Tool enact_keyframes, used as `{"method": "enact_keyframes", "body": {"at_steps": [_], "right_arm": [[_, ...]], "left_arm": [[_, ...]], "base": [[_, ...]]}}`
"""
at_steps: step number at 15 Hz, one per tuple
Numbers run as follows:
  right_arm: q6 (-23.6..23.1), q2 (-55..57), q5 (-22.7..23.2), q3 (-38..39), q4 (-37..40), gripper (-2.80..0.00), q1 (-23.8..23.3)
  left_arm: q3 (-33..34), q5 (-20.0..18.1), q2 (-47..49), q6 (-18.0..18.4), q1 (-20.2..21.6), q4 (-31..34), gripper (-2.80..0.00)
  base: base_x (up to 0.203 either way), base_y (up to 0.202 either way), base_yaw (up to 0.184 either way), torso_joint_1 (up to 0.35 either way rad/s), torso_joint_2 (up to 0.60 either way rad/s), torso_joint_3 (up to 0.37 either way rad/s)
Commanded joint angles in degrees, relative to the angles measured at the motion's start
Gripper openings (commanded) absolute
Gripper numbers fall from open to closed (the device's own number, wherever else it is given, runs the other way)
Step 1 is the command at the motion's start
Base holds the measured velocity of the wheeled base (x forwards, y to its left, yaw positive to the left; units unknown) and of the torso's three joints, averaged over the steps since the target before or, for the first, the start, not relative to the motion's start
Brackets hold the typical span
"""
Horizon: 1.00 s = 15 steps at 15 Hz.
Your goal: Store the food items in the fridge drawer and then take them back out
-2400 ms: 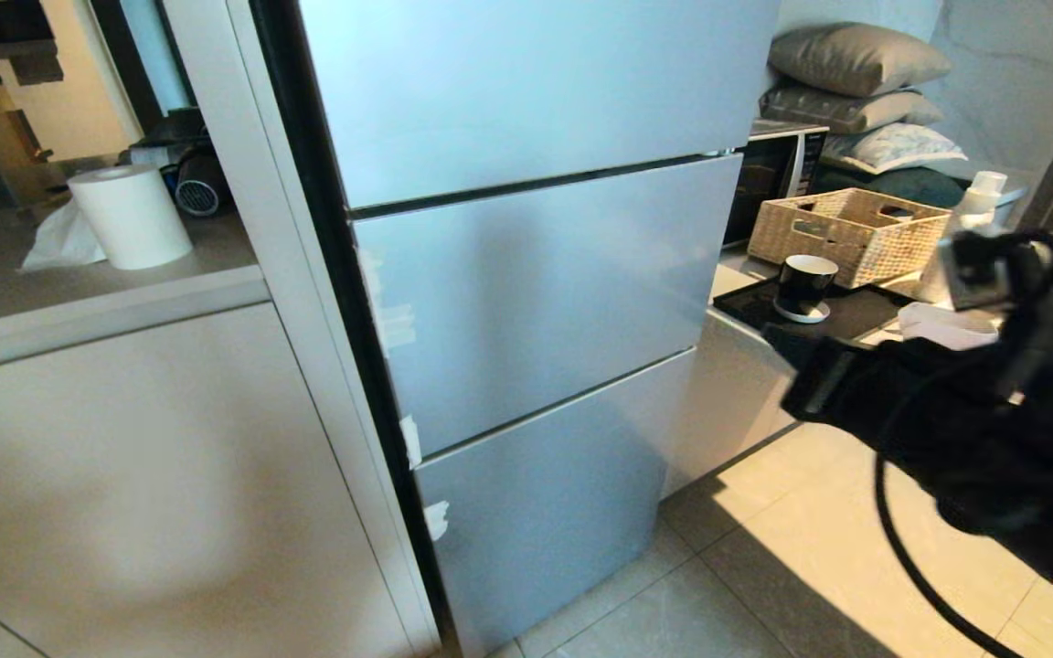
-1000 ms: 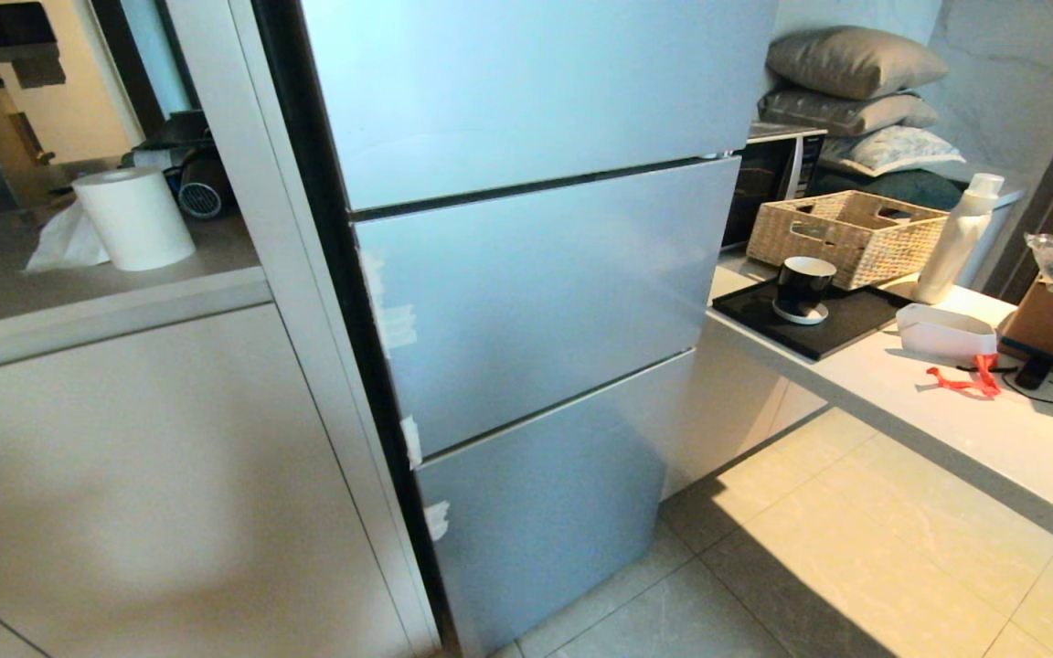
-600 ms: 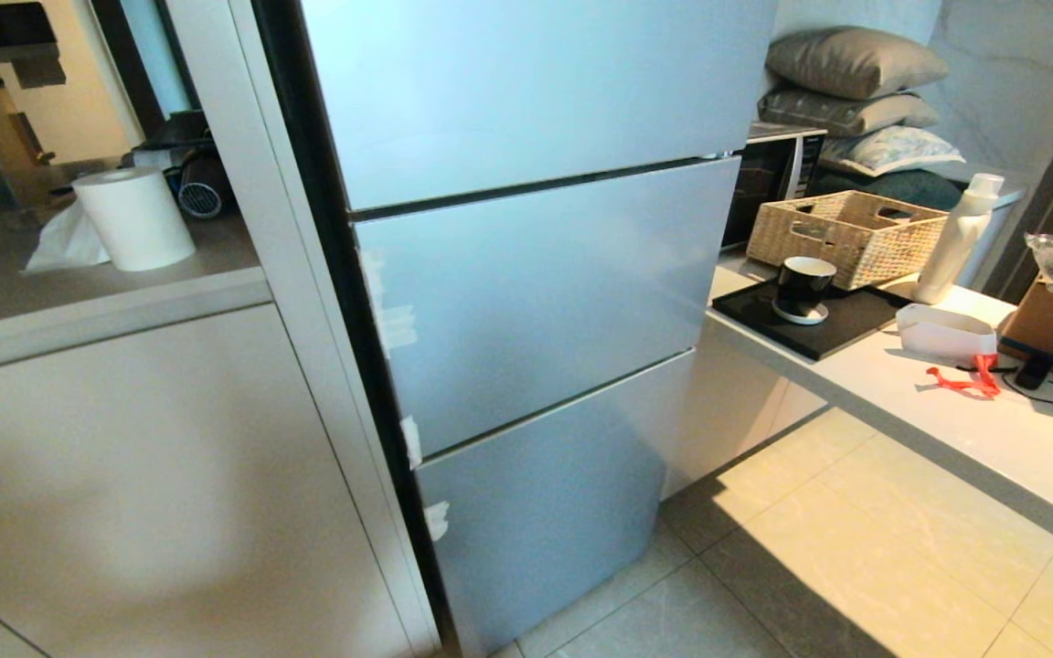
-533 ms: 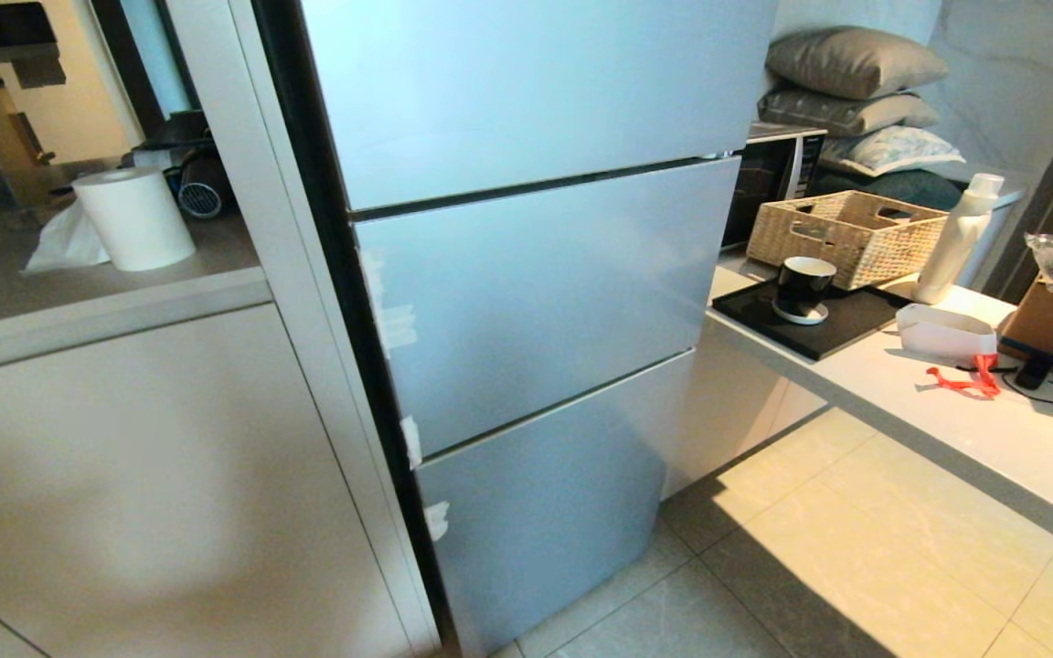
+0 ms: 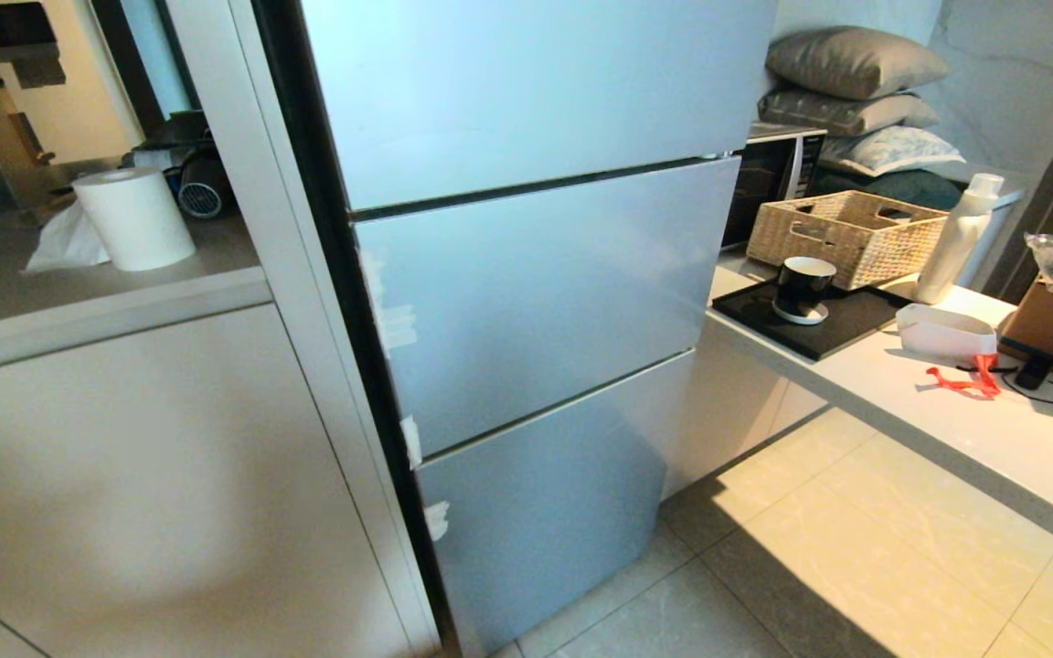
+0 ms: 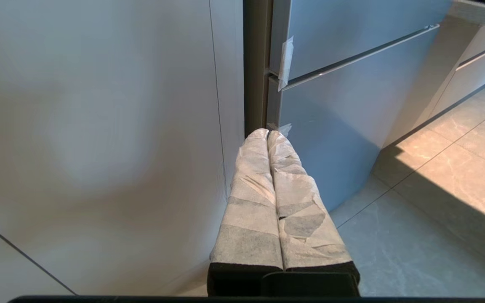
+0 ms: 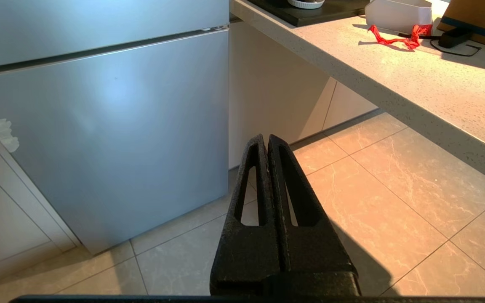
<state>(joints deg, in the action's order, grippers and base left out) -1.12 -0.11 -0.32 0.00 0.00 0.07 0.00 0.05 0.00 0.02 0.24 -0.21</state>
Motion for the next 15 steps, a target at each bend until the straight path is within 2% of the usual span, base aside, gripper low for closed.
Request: {"method": "enact_keyframes", "body": {"at_steps": [1, 3, 4, 5, 7, 10, 13, 15], "right_arm": [[-0.02, 0.11, -0.04, 0.0, 0.0, -2.8, 0.01], [-0.02, 0.11, -0.04, 0.0, 0.0, -2.8, 0.01], [-0.02, 0.11, -0.04, 0.0, 0.0, -2.8, 0.01], [-0.02, 0.11, -0.03, 0.0, 0.0, -2.8, 0.01], [-0.02, 0.11, -0.04, 0.0, 0.0, -2.8, 0.01], [-0.02, 0.11, 0.04, 0.0, 0.0, -2.8, 0.01], [-0.02, 0.11, -0.04, 0.0, 0.0, -2.8, 0.01], [-0.02, 0.11, 0.05, 0.0, 0.0, -2.8, 0.01]], "left_arm": [[-1.8, 0.09, 0.24, -1.18, 0.02, -0.16, -2.8], [-9.46, -0.62, 3.93, -6.05, -0.01, 0.51, -2.8], [-12.26, -1.07, 8.73, -9.23, -0.06, 0.48, -2.8], [-14.44, -1.51, 14.11, -12.94, -0.2, 0.16, -2.8], [-18.0, -2.79, 28.21, -22.84, -0.85, -3.47, -2.8], [-20.74, -3.75, 48.33, -34.39, -1.36, -16.13, -2.8], [-22.99, -4.31, 66.15, -41.76, -1.71, -31.06, -2.8], [-26.72, -4.61, 76.45, -46.8, -2.14, -36.95, -2.8]], "base": [[0.0, 0.0, 0.0, 0.0, 0.0, 0.0], [0.0, 0.0, 0.0, 0.0, 0.0, 0.0], [0.0, 0.0, 0.0, 0.0, 0.0, 0.0], [0.0, 0.0, 0.0, 0.0, 0.0, 0.0], [0.0, 0.0, 0.0, 0.0, 0.0, 0.0], [0.0, 0.0, 0.0, 0.0, 0.0, 0.0], [0.0, 0.0, 0.0, 0.0, 0.0, 0.0], [0.0, 0.0, 0.0, 0.0, 0.0, 0.0]]}}
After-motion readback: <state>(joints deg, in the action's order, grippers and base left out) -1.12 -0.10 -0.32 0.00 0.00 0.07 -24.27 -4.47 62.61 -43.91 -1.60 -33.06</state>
